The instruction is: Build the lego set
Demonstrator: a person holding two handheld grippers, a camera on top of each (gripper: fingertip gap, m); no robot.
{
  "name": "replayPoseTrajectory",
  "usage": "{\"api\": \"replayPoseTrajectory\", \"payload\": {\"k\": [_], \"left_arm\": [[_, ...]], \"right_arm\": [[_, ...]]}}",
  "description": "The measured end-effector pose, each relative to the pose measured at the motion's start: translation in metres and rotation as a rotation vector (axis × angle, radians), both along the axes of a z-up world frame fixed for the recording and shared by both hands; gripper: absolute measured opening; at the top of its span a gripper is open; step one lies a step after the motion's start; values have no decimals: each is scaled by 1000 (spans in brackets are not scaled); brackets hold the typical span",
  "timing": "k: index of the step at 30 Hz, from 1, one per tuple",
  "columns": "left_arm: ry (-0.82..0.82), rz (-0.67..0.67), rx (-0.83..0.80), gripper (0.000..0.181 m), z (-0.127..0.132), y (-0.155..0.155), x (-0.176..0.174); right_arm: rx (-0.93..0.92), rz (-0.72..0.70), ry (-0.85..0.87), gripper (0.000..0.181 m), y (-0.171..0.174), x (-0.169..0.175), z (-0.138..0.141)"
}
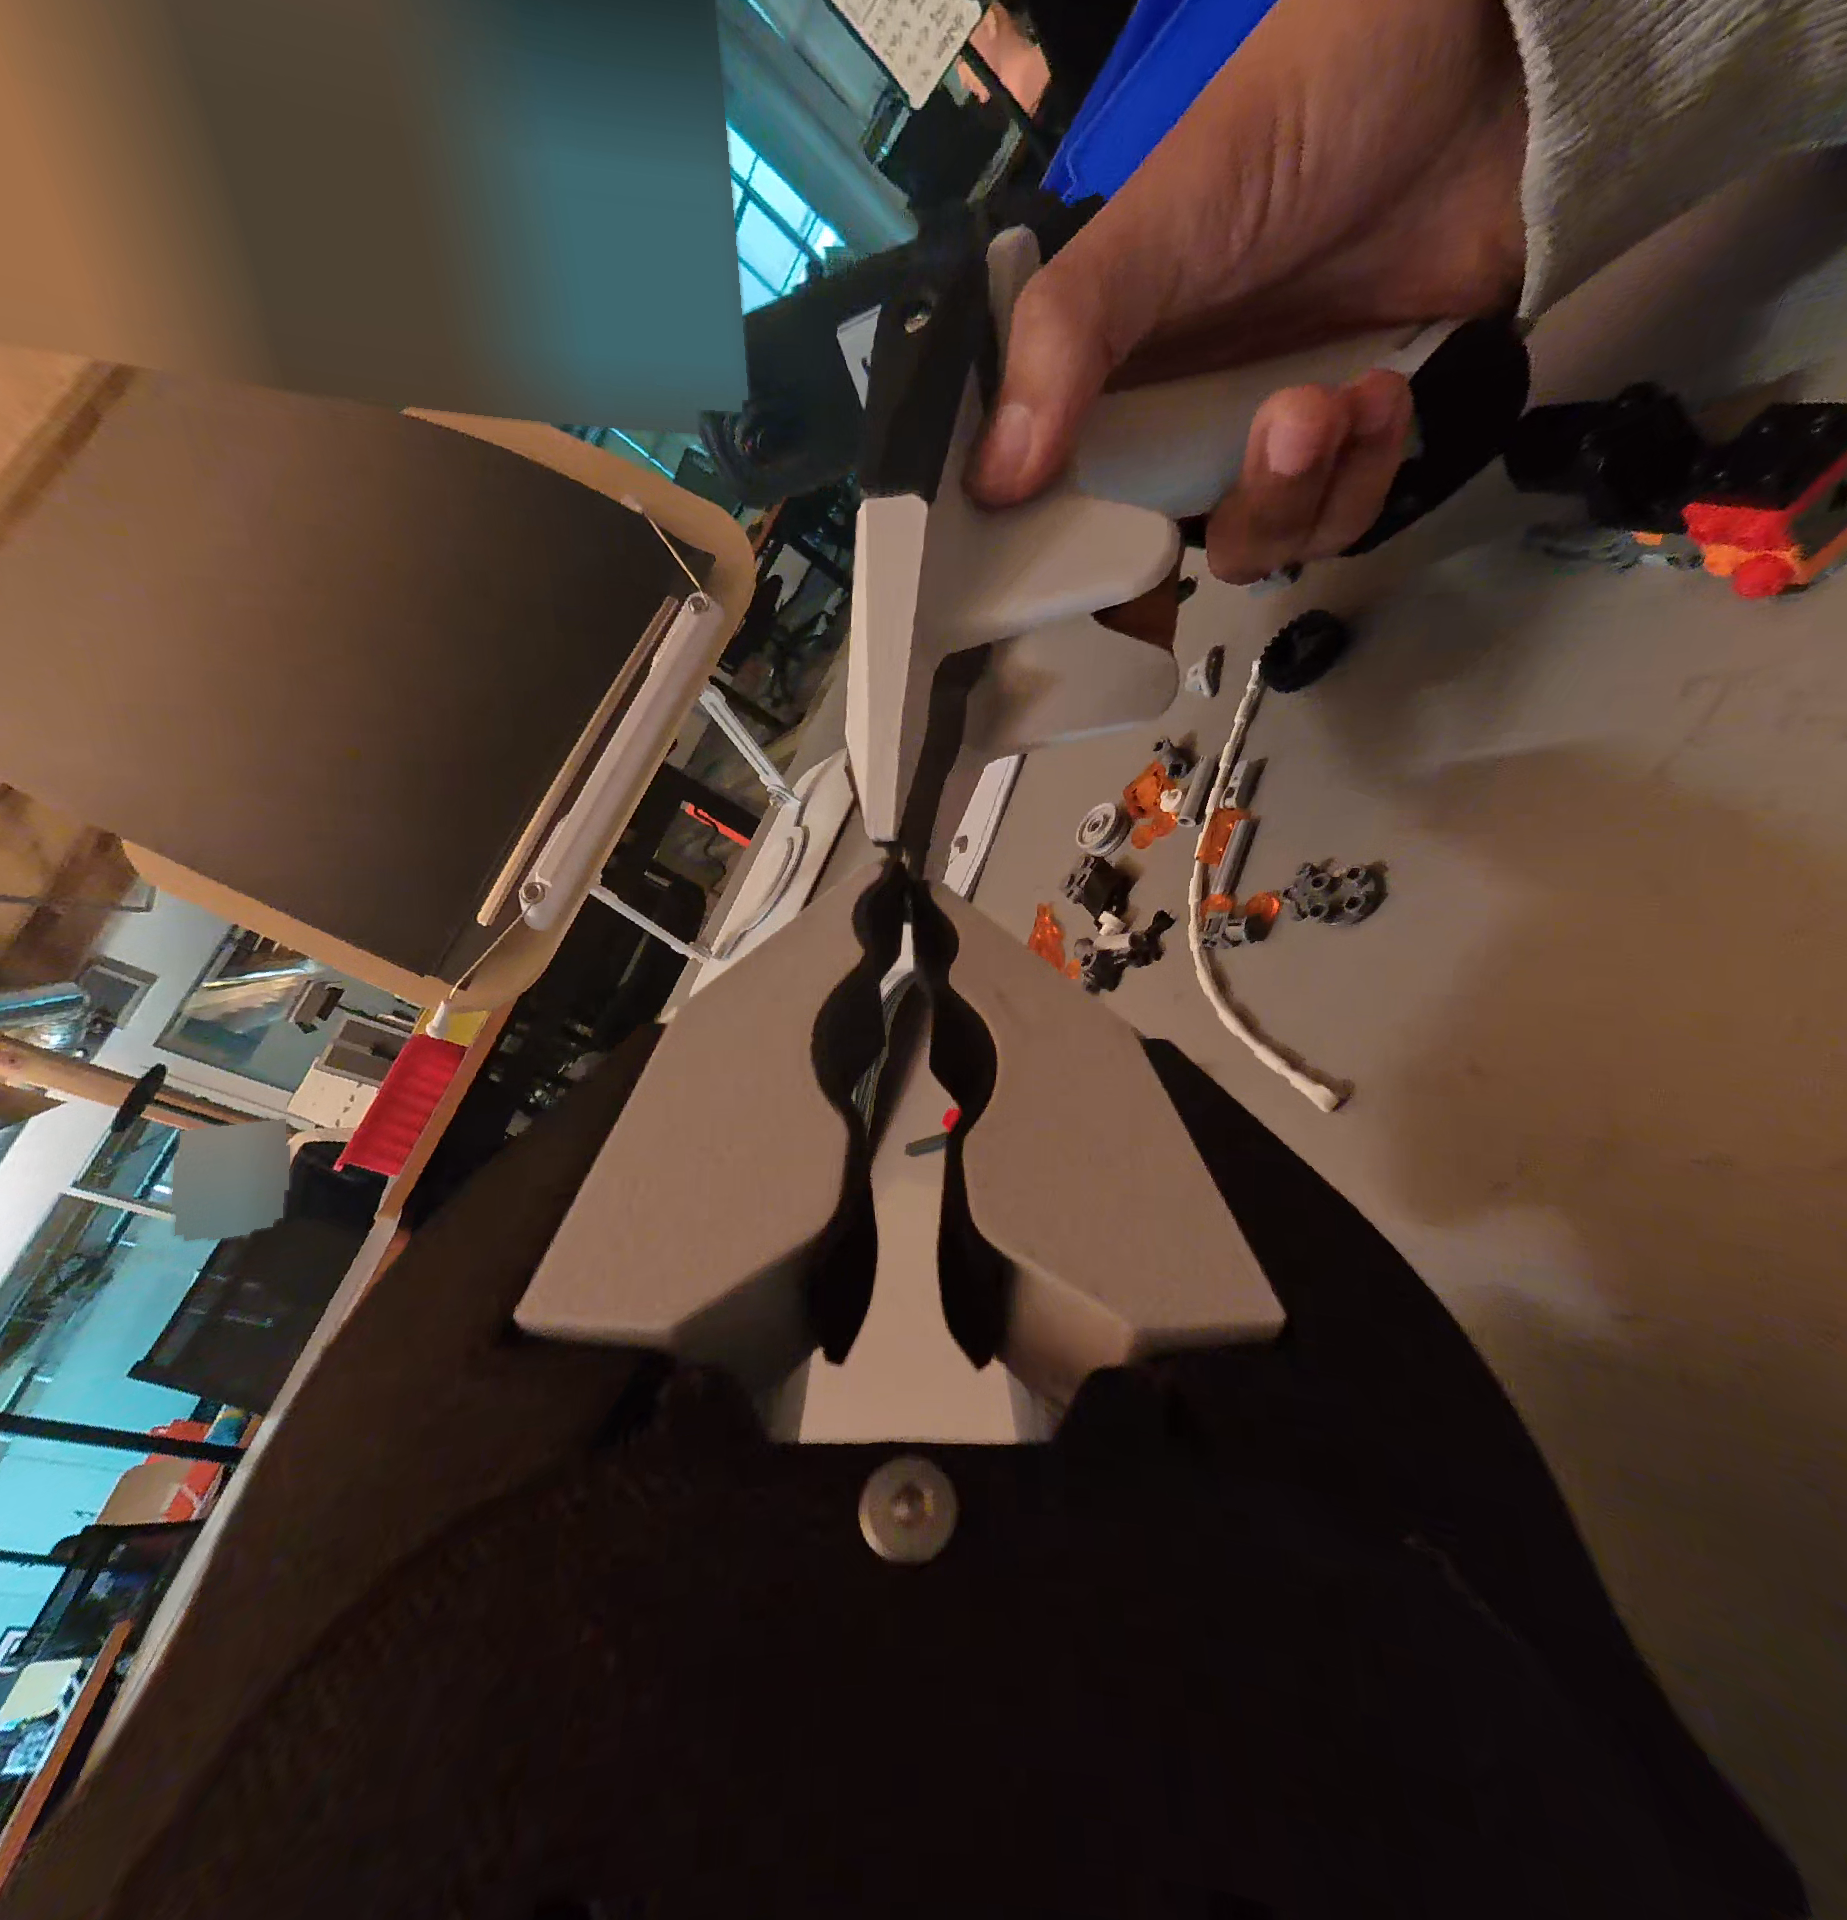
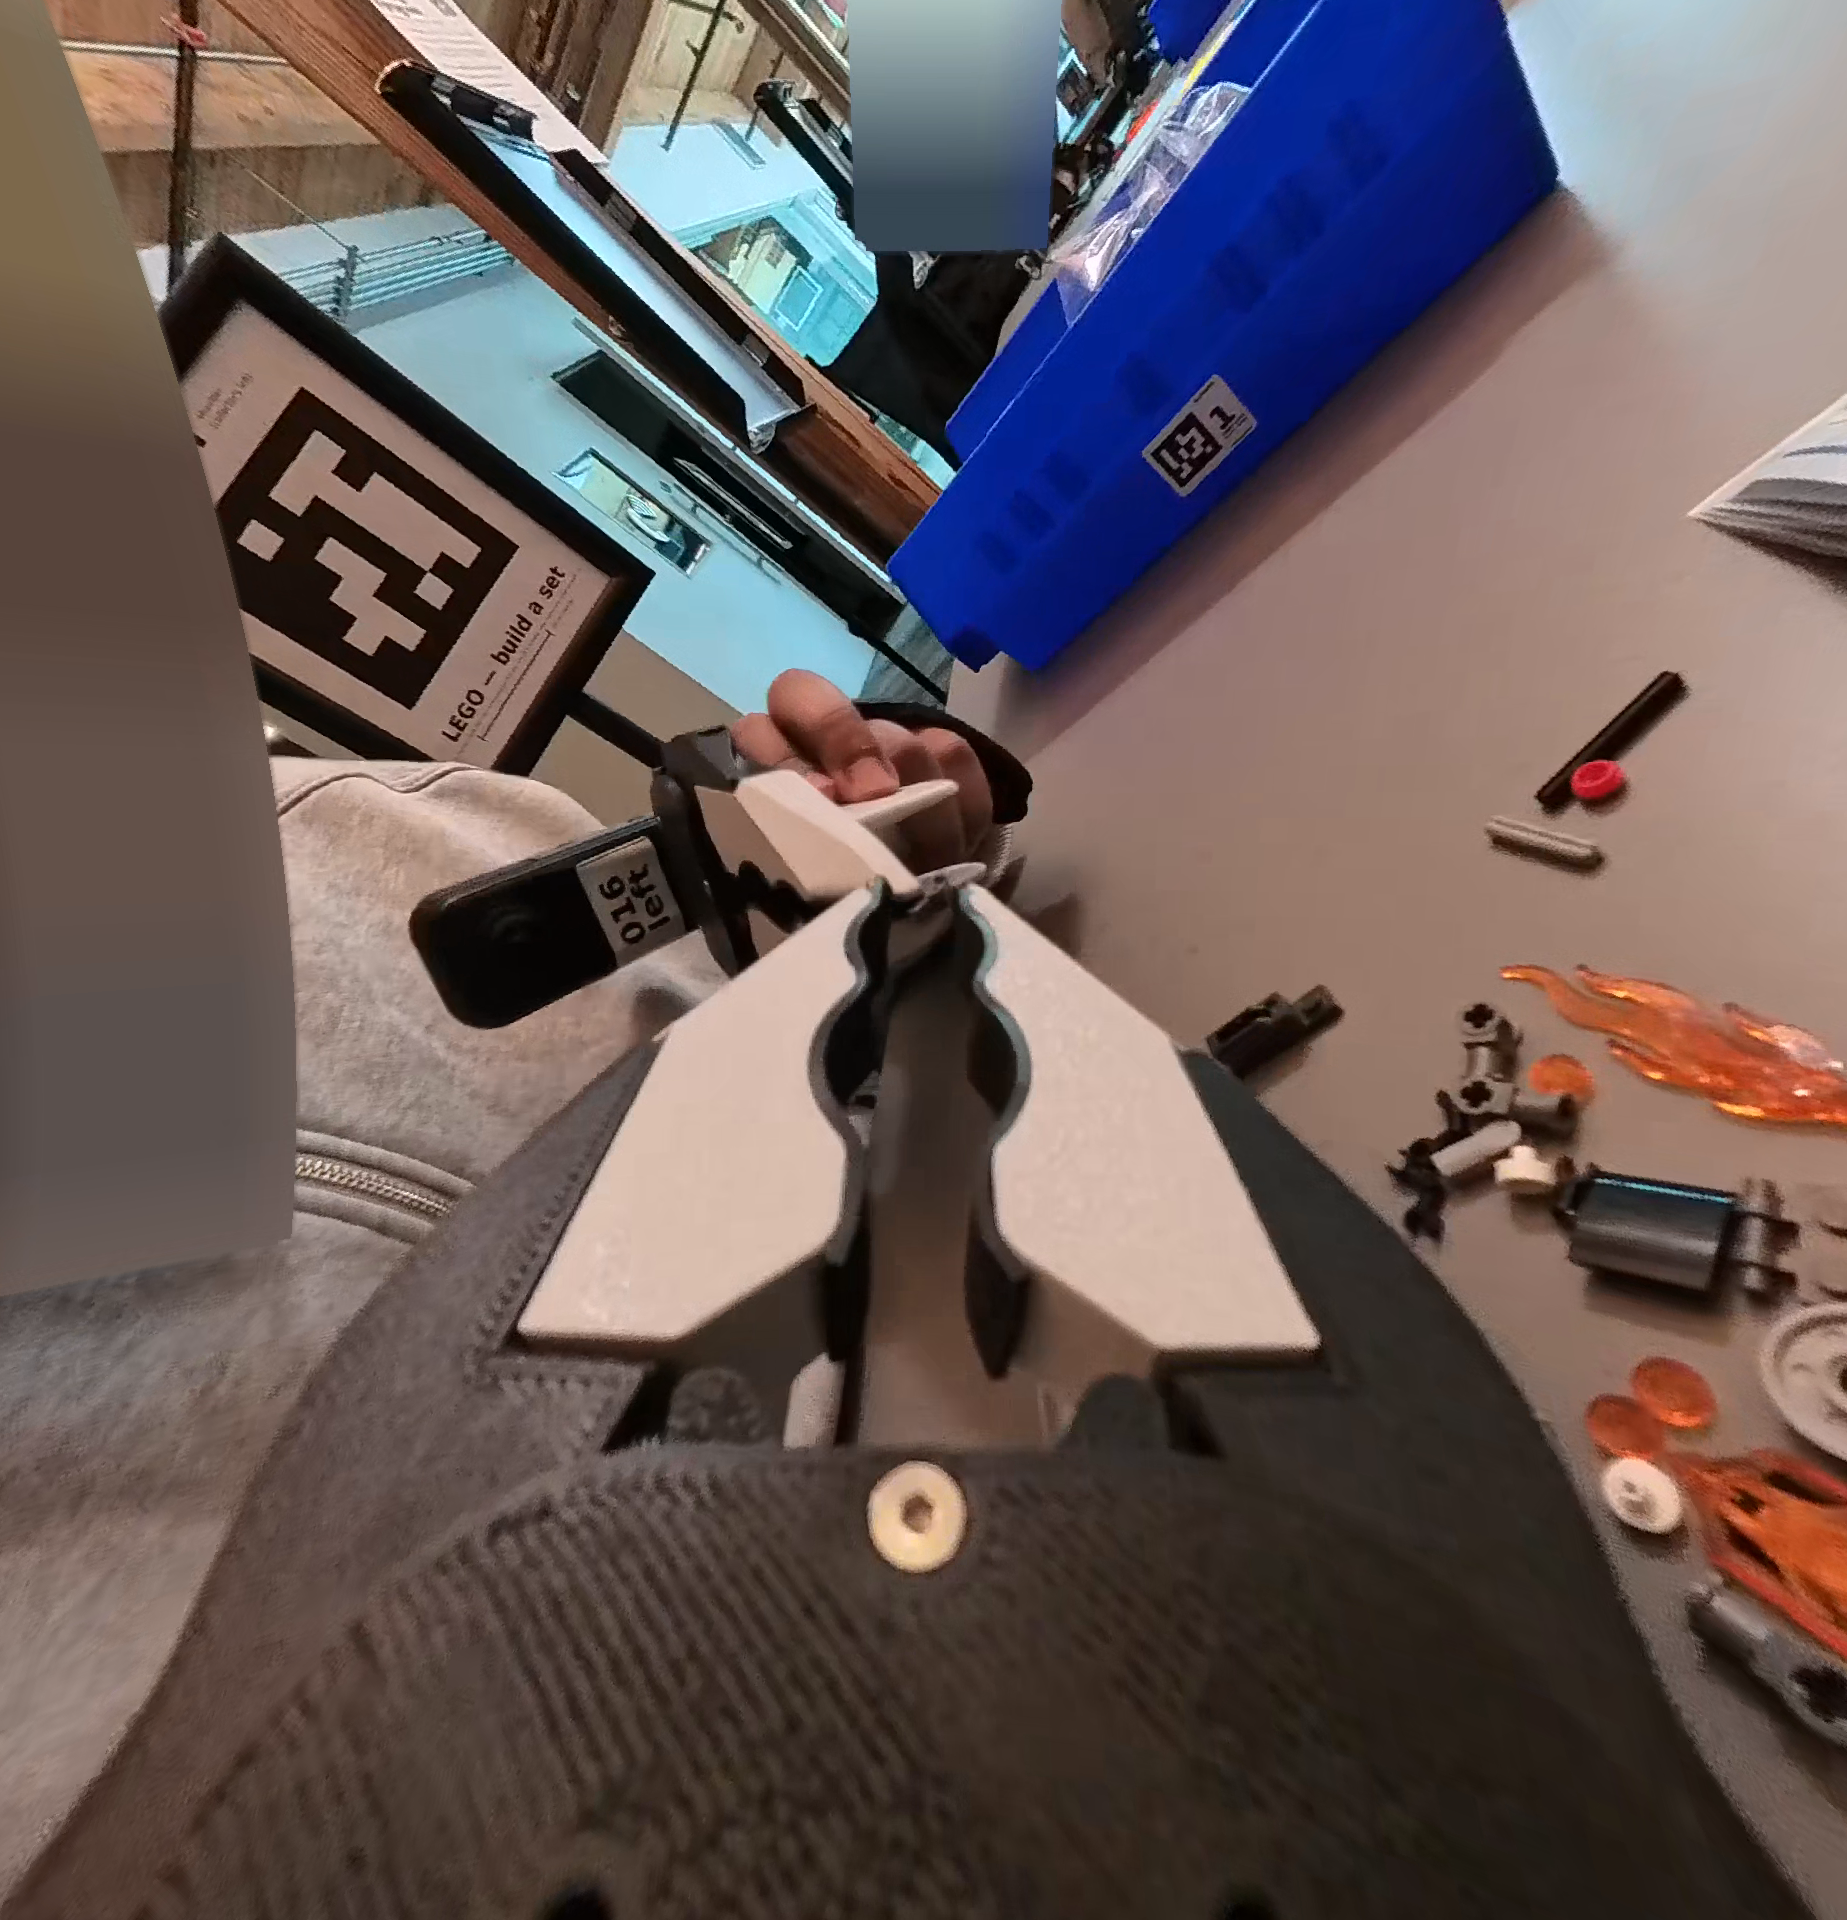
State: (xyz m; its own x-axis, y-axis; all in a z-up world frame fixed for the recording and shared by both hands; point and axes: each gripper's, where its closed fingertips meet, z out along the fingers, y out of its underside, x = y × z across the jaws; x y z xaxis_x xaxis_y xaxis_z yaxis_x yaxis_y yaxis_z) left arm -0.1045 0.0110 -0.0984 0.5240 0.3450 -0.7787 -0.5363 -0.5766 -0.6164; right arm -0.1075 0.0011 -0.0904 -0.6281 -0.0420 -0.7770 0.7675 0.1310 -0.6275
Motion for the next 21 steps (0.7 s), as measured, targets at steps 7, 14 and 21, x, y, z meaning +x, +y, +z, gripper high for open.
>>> {"api": "replayPoseTrajectory", "payload": {"k": [7,14,21], "left_arm": [[30,-14,-5,0,1,2,4],[30,-3,-61,0,-10,5,1],[28,4,-62,0,-14,6,0]], "right_arm": [[-25,35,-53,9,0,4,0],[26,29,-57,10,2,2,-10],[59,20,-58,2,4,-1,-15]]}}
